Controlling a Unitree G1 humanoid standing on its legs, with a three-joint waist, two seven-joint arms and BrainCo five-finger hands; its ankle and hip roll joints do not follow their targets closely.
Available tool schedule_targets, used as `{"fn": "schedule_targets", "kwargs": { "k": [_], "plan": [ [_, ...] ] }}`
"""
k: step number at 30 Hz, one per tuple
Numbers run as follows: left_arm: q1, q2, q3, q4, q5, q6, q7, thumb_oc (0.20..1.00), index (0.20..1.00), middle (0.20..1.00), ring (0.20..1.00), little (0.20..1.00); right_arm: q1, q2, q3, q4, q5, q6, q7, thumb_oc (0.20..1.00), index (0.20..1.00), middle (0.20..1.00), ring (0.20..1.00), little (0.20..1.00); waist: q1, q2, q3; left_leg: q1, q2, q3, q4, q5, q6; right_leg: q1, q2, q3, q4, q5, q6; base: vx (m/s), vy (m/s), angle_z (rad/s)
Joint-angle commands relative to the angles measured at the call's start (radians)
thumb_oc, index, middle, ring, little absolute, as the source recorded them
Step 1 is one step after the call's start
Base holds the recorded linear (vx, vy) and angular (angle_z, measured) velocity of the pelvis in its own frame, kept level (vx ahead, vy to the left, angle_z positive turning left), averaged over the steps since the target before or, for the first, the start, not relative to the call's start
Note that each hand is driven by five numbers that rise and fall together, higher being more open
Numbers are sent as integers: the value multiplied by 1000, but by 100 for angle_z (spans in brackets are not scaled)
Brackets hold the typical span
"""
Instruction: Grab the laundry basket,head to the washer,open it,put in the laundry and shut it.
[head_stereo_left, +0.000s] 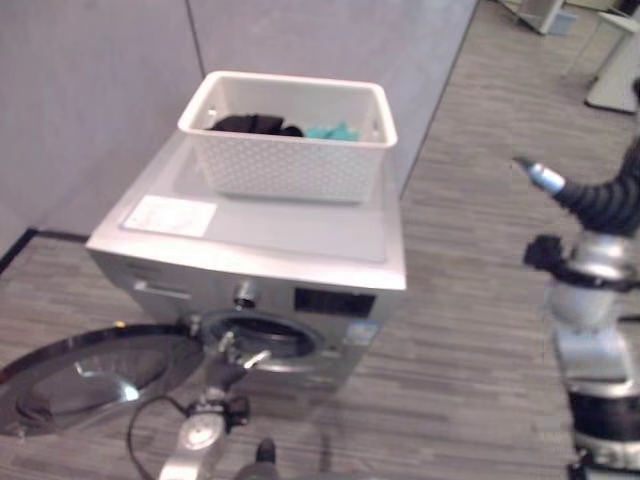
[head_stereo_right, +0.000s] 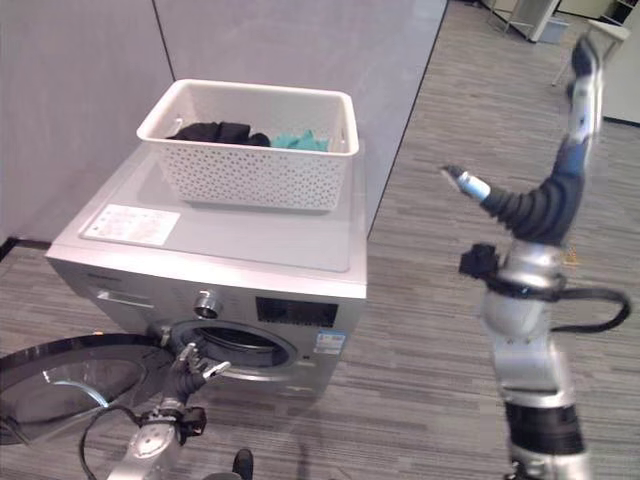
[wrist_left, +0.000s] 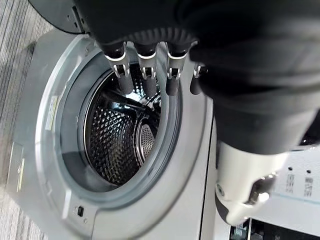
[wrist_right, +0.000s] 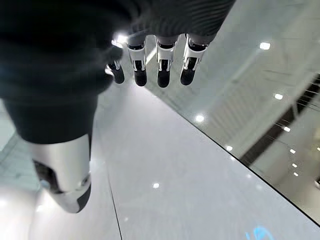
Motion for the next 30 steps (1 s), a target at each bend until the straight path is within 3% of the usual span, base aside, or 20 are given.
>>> {"fn": "schedule_targets", "kwargs": {
  "k": [1,2,6,7,8,15,17,18,19,20,21,23,26,27,30],
  "plan": [
    [-10,47,-18,-88,11,-36,-43,1000,1000,1000,1000,1000,-105,-119,21,112,-10,43,14,1000,1000,1000,1000,1000,53,-16,-43,-7,127,-2,123,-100,-13,-73,-86,-42,82,19,87,37,-1,7],
    [-4,58,-25,-88,2,-33,-59,1000,1000,1000,1000,1000,-181,-208,66,204,21,56,47,1000,1000,1000,1000,1000,64,-29,-42,-7,127,-7,119,-98,-15,-71,-88,-49,80,22,89,1,-5,8],
    [14,76,-38,-96,-17,-27,-97,1000,1000,1000,1000,1000,-384,-371,226,408,46,83,113,1000,1000,1000,1000,1000,86,-50,-41,-6,126,-14,104,-90,-21,-68,-88,-68,81,25,93,-4,0,6],
    [14,72,-36,-97,-17,-27,-98,1000,1000,1000,1000,1000,-403,-373,243,419,48,80,111,1000,1000,1000,1000,1000,83,-46,-41,-6,126,-14,104,-90,-21,-68,-88,-68,81,24,94,2,0,7],
    [13,80,-35,-96,-24,-26,-108,1000,1000,1000,1000,1000,-506,-415,323,497,50,88,127,1000,1000,1000,1000,1000,86,-53,-39,-8,124,-20,102,-87,-25,-67,-87,-77,82,24,93,4,-6,10],
    [-14,92,-38,-83,-34,-22,-116,1000,1000,1000,1000,1000,-657,-405,421,624,89,103,147,1000,1000,1000,1000,1000,103,-66,-18,-78,119,-57,167,-93,-41,-65,-81,-122,93,4,73,-2,-24,25],
    [-45,94,-43,-82,-20,-22,-118,1000,1000,1000,1000,1000,-591,-454,348,609,90,105,134,1000,1000,1000,1000,1000,82,-71,15,-213,127,44,358,-60,-45,-40,-98,-193,95,-9,60,-69,16,87],
    [-51,94,-40,-81,-5,-22,-126,1000,1000,1000,1000,1000,-553,-479,317,598,80,108,140,1000,1000,1000,1000,1000,66,-63,9,-226,152,120,379,-74,-28,-35,-95,-221,98,-19,62,5,116,119],
    [-44,98,-39,-87,0,-23,-126,1000,1000,1000,1000,1000,-531,-483,295,583,71,107,131,1000,1000,1000,1000,1000,77,-59,2,-210,163,153,364,-93,-22,-38,-95,-224,112,-25,65,85,169,127],
    [-35,99,-39,-88,5,-23,-130,1000,1000,1000,1000,1000,-523,-478,301,593,58,114,141,1000,1000,1000,1000,1000,92,-54,0,-185,129,127,347,-135,-5,-39,-98,-214,144,-28,73,180,239,70],
    [-52,113,-39,-74,20,-19,-131,1000,1000,1000,1000,1000,-500,-481,270,601,59,123,173,1000,1000,1000,1000,1000,81,-53,7,-157,69,97,318,-180,40,-85,-126,-208,294,16,93,178,244,7],
    [-73,123,-51,-57,32,-20,-134,1000,1000,1000,1000,1000,-495,-490,254,615,91,121,178,1000,1000,1000,1000,1000,46,-43,18,-147,28,64,305,-187,65,-171,-125,-135,437,88,128,118,171,34],
    [-95,126,-47,-45,34,-28,-137,1000,1000,1000,1000,1000,-514,-492,277,665,136,117,199,1000,1000,1000,1000,1000,22,-24,8,-104,22,34,254,-187,58,-246,-152,-74,339,90,120,149,-18,85],
    [-92,123,-39,-58,27,-29,-129,1000,1000,1000,1000,1000,-533,-501,303,671,153,116,224,1000,1000,1000,1000,1000,12,-30,13,-79,28,34,249,-194,42,-247,-181,-86,260,102,121,162,-93,15],
    [-98,112,-43,-47,34,-22,-129,1000,1000,1000,1000,1000,-532,-494,327,658,165,116,256,1000,1000,1000,1000,1000,5,-52,14,-58,35,33,248,-197,28,-223,-185,-113,236,102,123,74,-91,24]
  ]
}}
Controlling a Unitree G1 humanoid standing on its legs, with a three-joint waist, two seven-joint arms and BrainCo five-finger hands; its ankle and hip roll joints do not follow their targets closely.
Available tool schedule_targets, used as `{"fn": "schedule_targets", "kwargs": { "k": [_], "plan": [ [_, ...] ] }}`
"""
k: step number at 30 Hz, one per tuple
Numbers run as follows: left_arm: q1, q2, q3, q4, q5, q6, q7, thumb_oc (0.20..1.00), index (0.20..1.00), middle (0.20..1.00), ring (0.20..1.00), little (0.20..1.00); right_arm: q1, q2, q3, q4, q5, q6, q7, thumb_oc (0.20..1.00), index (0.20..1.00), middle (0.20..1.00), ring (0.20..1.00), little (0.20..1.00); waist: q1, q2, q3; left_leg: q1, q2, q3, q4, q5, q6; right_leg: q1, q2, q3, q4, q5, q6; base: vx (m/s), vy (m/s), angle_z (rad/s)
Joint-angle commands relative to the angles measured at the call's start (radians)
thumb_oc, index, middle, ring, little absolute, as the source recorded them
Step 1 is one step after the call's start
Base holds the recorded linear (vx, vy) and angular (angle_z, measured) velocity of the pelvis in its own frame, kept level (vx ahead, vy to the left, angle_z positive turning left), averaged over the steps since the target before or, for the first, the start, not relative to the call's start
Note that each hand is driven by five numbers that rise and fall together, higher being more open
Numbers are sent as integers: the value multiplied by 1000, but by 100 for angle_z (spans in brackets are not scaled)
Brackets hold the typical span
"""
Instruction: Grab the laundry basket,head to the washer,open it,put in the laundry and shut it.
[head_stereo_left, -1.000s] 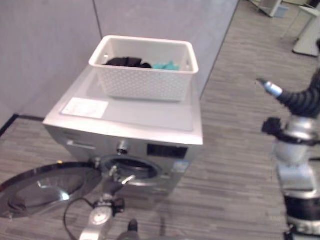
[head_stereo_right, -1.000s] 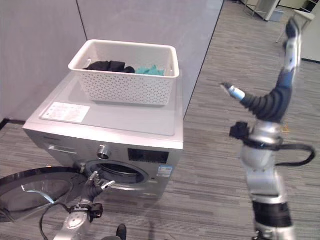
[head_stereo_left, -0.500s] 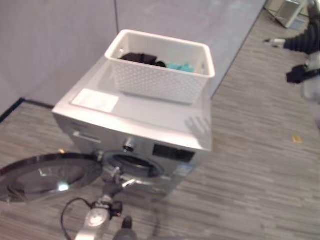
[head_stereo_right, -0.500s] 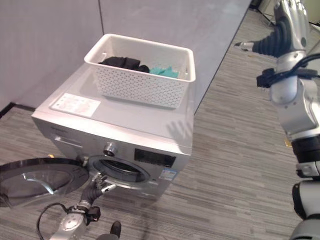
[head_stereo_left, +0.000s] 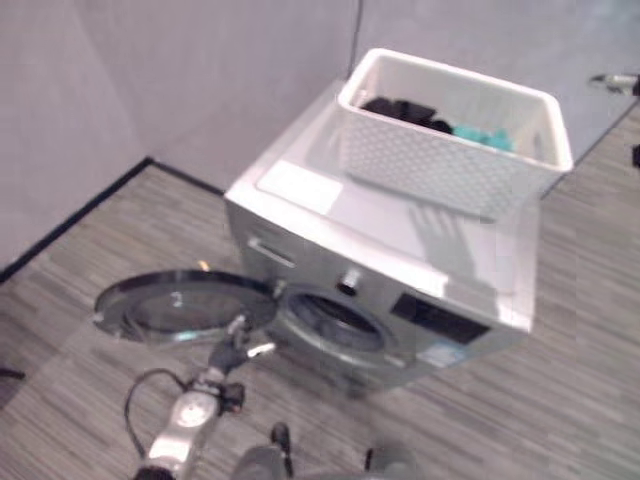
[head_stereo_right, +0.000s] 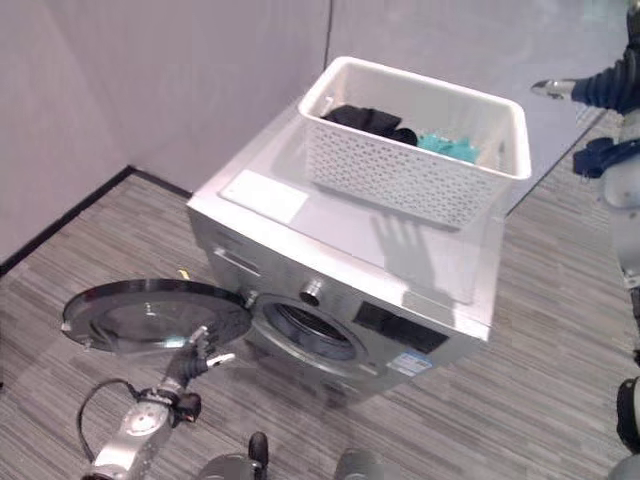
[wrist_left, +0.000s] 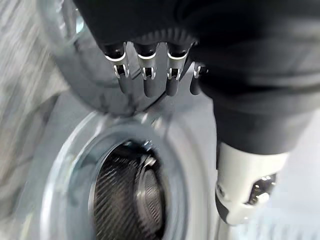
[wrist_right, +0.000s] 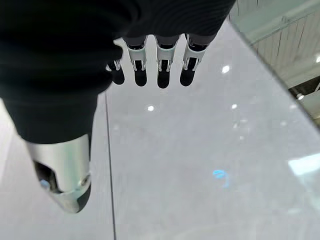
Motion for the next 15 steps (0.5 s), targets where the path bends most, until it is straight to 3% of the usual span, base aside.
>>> {"fn": "schedule_targets", "kwargs": {
  "k": [1,6,11,15],
  "plan": [
    [35,16,-38,-56,23,-48,-1,1000,1000,1000,1000,1000,-55,-13,12,23,42,-11,25,1000,1000,1000,1000,1000,22,-40,-60,-20,123,-51,94,-88,-67,91,23,-57,-22,102,2,41,-96,31],
    [54,-5,-52,-68,18,-41,-26,1000,1000,1000,1000,1000,14,-60,7,-51,21,-14,84,1000,1000,1000,1000,1000,22,-58,-84,-13,161,-76,51,-59,-105,133,55,-102,-76,71,-9,45,-132,21],
    [63,-3,-69,-71,10,-29,-47,1000,1000,1000,1000,1000,-2,-94,34,-47,60,-4,129,1000,1000,1000,1000,1000,21,-65,-90,-6,180,-79,30,-45,-118,143,72,-112,-98,68,-16,19,-65,-5],
    [84,15,-78,-87,-3,-24,-62,1000,1000,1000,1000,1000,-201,-124,228,71,147,-5,194,1000,1000,1000,1000,1000,27,-76,-90,14,197,-65,9,-38,-122,140,88,-94,-106,68,-22,12,-34,-9]
  ]
}}
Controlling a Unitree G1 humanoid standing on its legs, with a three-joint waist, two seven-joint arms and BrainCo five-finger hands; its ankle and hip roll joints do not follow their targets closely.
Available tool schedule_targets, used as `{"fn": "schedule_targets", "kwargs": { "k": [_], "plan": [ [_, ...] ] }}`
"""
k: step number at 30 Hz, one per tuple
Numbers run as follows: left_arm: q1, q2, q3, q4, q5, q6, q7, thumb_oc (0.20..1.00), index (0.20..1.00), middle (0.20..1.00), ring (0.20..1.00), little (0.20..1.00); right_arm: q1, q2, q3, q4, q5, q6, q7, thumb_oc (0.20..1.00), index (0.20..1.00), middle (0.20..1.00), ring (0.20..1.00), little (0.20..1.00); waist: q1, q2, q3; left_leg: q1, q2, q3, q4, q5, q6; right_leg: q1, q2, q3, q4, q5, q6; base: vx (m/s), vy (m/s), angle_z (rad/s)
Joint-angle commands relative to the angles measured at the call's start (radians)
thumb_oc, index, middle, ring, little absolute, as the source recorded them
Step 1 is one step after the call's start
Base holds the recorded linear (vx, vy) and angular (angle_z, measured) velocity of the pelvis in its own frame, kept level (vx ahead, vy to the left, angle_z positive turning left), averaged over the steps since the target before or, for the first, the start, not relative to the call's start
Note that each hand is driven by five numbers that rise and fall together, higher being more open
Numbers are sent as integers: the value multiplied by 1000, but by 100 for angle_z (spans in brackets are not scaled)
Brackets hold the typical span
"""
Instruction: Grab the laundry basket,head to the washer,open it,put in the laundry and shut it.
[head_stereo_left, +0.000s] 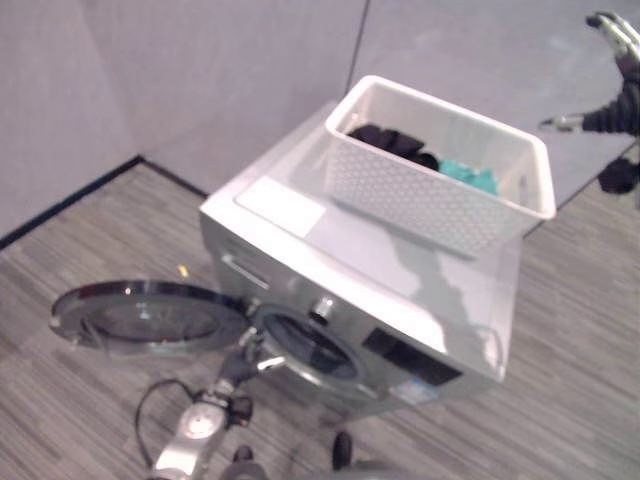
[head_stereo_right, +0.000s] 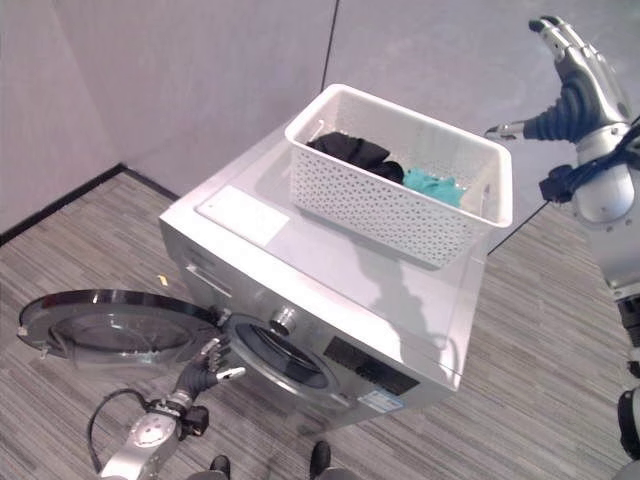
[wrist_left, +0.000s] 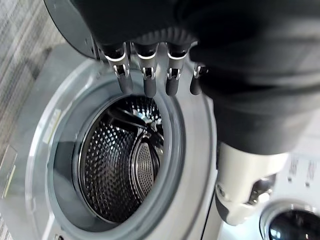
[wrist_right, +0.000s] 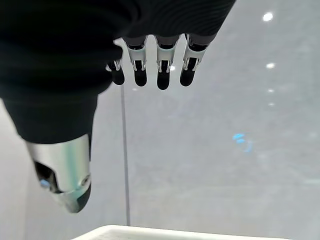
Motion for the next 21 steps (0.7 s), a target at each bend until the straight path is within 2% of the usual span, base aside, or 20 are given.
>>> {"fn": "schedule_targets", "kwargs": {
  "k": [1,3,4,5,6,7,9,13,18,21],
  "plan": [
    [16,48,2,-87,-16,-35,-32,1000,1000,1000,1000,1000,-209,-86,149,75,92,1,48,1000,1000,1000,1000,1000,35,-15,-29,-27,101,-10,56,-25,-35,-5,-55,10,140,-98,71,12,-21,-16],
    [30,56,8,-106,-31,-34,-43,1000,1000,1000,1000,1000,-359,-89,297,162,90,11,81,1000,1000,1000,1000,1000,37,-19,-28,-25,108,-6,46,-15,-40,-8,-52,13,137,-97,69,9,-21,-16],
    [35,70,5,-118,-41,-33,-51,1000,1000,1000,1000,1000,-490,-73,421,245,74,10,100,1000,1000,1000,1000,1000,42,-27,-24,-28,112,-7,34,-5,-45,-10,-47,12,132,-95,68,-1,-21,-7],
    [36,64,7,-118,-42,-32,-51,1000,1000,1000,1000,1000,-514,-69,444,254,76,8,100,1000,1000,1000,1000,1000,39,-21,-24,-27,112,-7,33,-4,-45,-11,-47,12,131,-95,68,0,0,0],
    [35,78,7,-125,-48,-33,-57,1000,1000,1000,1000,1000,-607,-44,531,338,73,12,116,1000,1000,1000,1000,1000,44,-23,-18,-32,115,-10,20,6,-48,-14,-43,9,126,-95,66,-11,-13,3],
    [35,74,9,-126,-48,-33,-57,1000,1000,1000,1000,1000,-624,-40,547,345,75,10,116,1000,1000,1000,1000,1000,42,-19,-18,-32,115,-10,19,7,-48,-15,-43,9,126,-95,66,0,0,0],
    [34,95,14,-136,-57,-36,-61,1000,1000,1000,1000,1000,-747,16,648,470,55,18,135,1000,1000,1000,1000,1000,57,-22,-1,-56,121,-19,-4,33,-56,-32,-39,-4,116,-93,62,-59,-30,4],
    [40,111,27,-153,-67,-37,-65,1000,1000,1000,1000,1000,-846,86,724,612,62,24,152,1000,1000,1000,1000,1000,68,-6,19,-93,127,-32,-44,69,-64,-68,-34,-23,106,-89,57,-53,-32,17],
    [41,120,46,-153,-71,-42,-55,1000,1000,1000,1000,1000,-866,131,716,733,81,29,147,1000,1000,1000,1000,1000,85,13,46,-137,129,-47,-76,104,-70,-117,-26,-37,113,-95,50,-30,-30,14],
    [35,119,49,-145,-70,-45,-48,1000,1000,1000,1000,1000,-853,140,702,738,91,30,147,1000,1000,1000,1000,1000,88,19,55,-151,129,-51,-80,113,-72,-132,-24,-41,119,-99,45,-11,-23,21]
  ]
}}
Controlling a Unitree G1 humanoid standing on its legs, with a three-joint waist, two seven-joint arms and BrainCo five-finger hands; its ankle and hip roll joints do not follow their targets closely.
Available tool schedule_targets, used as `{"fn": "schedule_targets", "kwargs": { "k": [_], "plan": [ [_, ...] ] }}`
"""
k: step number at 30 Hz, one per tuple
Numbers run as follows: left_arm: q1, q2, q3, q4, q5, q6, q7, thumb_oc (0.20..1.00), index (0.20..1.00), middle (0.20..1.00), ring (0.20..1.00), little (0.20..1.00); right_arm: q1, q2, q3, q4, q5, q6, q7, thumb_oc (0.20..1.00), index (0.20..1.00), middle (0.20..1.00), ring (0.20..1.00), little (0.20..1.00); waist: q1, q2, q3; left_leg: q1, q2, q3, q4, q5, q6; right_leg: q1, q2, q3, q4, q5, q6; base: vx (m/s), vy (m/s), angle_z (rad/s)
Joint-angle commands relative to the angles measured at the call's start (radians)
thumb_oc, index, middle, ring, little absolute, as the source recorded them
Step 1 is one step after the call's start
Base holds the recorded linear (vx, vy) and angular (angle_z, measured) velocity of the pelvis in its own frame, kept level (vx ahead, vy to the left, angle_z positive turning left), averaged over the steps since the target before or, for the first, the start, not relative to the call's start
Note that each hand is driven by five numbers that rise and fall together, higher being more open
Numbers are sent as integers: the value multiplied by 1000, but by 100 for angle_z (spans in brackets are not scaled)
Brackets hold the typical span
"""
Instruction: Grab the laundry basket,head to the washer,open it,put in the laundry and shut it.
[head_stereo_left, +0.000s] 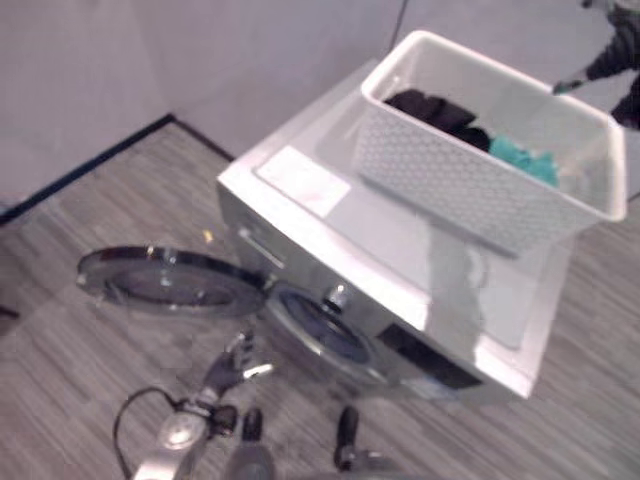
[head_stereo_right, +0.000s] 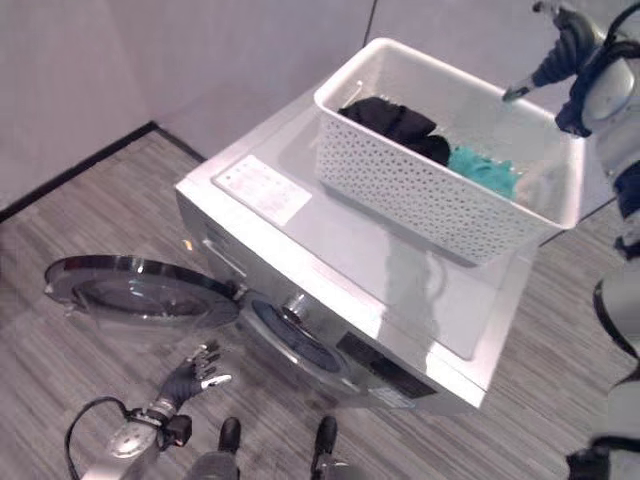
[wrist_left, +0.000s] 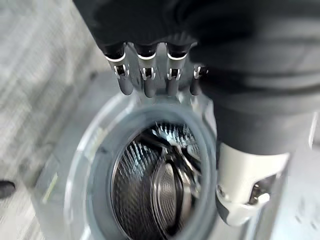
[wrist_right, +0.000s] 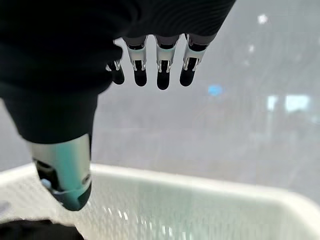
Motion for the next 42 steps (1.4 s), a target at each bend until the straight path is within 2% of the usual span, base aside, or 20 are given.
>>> {"fn": "schedule_targets", "kwargs": {
  "k": [1,5,12,17,25,27,34,38,42],
  "plan": [
    [-38,42,-9,-87,-12,-45,1,1000,1000,1000,1000,1000,-132,-29,2,20,43,8,-25,1000,1000,1000,1000,1000,13,-12,38,26,109,3,-43,52,-32,7,-48,16,161,-139,73,-4,-33,10],
    [-55,33,-8,-83,-13,-53,14,1000,1000,1000,1000,1000,-79,-12,-20,-12,76,6,-3,1000,1000,1000,1000,1000,19,-3,58,7,114,4,-58,74,-36,-22,-42,14,166,-139,69,-6,-19,2],
    [-72,21,-26,-82,-9,-53,16,1000,1000,1000,1000,1000,-34,-55,39,-278,157,-6,81,1000,1000,1000,1000,1000,4,-19,70,5,124,14,-49,75,-38,-35,-33,27,170,-133,69,2,-6,-7],
    [-77,26,-38,-93,-8,-57,9,1000,1000,1000,1000,1000,-1,-58,58,-308,213,-5,123,1000,1000,1000,1000,1000,8,-27,79,10,126,17,-50,76,-39,-38,-32,27,176,-132,70,-3,-2,-3],
    [-90,33,-47,-93,7,-54,4,1000,1000,1000,1000,1000,90,-51,100,-405,274,30,248,1000,1000,1000,1000,1000,29,-42,102,-1,129,8,-48,86,-43,-35,-31,12,170,-130,72,0,0,0],
    [-85,26,-45,-92,13,-61,-7,1000,1000,1000,1000,1000,143,-88,150,-550,356,26,327,1000,1000,1000,1000,1000,40,-51,108,1,131,6,-48,88,-45,-30,-33,6,169,-129,75,0,0,0],
    [-88,10,-37,-77,37,-85,-13,1000,1000,1000,1000,1000,254,-195,235,-921,612,47,479,1000,1000,1000,1000,1000,54,-64,111,17,135,12,-47,91,-53,-13,-36,-6,165,-128,83,1,-5,3],
    [-89,13,-35,-79,38,-89,-15,1000,1000,1000,1000,1000,208,-227,290,-994,634,49,487,1000,1000,1000,1000,1000,54,-64,102,37,139,19,-50,89,-55,1,-40,-8,164,-128,86,13,14,-7],
    [-91,14,-39,-79,24,-92,-9,1000,1000,1000,1000,1000,171,-216,285,-903,550,16,425,1000,1000,1000,1000,1000,48,-59,96,45,136,23,-57,83,-54,8,-44,-10,160,-128,87,1,4,1]
  ]
}}
